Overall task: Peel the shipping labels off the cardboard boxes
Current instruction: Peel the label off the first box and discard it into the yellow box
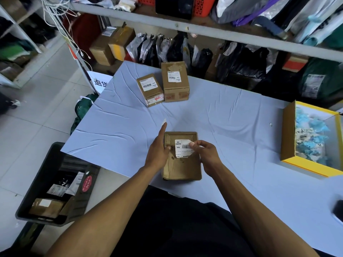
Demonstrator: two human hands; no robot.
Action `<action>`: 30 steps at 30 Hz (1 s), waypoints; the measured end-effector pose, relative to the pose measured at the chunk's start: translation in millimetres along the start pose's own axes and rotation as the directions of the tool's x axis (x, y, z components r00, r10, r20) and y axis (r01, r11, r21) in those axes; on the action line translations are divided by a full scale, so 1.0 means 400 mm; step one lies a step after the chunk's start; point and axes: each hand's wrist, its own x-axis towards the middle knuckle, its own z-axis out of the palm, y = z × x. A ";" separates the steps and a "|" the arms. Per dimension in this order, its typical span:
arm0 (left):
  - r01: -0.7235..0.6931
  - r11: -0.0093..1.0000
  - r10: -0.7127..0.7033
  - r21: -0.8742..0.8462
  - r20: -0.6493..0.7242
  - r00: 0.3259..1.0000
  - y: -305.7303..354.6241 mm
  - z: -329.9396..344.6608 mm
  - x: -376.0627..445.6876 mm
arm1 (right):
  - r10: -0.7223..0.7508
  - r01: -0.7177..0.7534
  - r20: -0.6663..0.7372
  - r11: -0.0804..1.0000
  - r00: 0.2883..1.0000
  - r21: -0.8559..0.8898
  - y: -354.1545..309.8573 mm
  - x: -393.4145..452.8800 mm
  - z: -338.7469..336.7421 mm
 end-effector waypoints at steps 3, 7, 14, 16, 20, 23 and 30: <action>-0.005 1.000 0.005 0.016 0.001 1.000 0.001 0.008 -0.002 | -0.019 0.019 -0.015 1.000 1.000 -0.020 0.002 0.001 0.005; 0.007 1.000 -0.007 -0.026 0.014 1.000 -0.004 0.016 -0.004 | -0.089 0.086 -0.048 0.994 0.995 -0.061 0.010 0.003 0.007; -0.015 0.993 0.029 -0.120 0.121 0.992 -0.006 -0.011 -0.014 | -0.212 0.207 -0.098 0.977 0.972 -0.059 -0.003 0.001 0.009; -0.032 0.992 0.052 -0.126 0.156 0.986 -0.010 -0.016 -0.015 | -0.298 0.285 -0.100 0.951 0.949 -0.121 -0.015 0.003 0.004; -0.117 0.993 0.116 -0.010 0.207 0.972 -0.027 -0.025 -0.015 | -0.342 0.330 0.035 0.870 0.939 -0.367 -0.011 0.018 -0.014; -0.155 0.985 0.136 0.072 0.219 0.966 -0.041 -0.039 0.010 | -0.360 0.390 0.180 0.685 0.915 -0.615 0.002 0.049 -0.018; -0.127 0.989 0.102 0.075 0.272 0.957 -0.067 -0.038 0.053 | -0.254 0.415 0.346 0.310 0.903 -0.855 0.040 0.126 0.014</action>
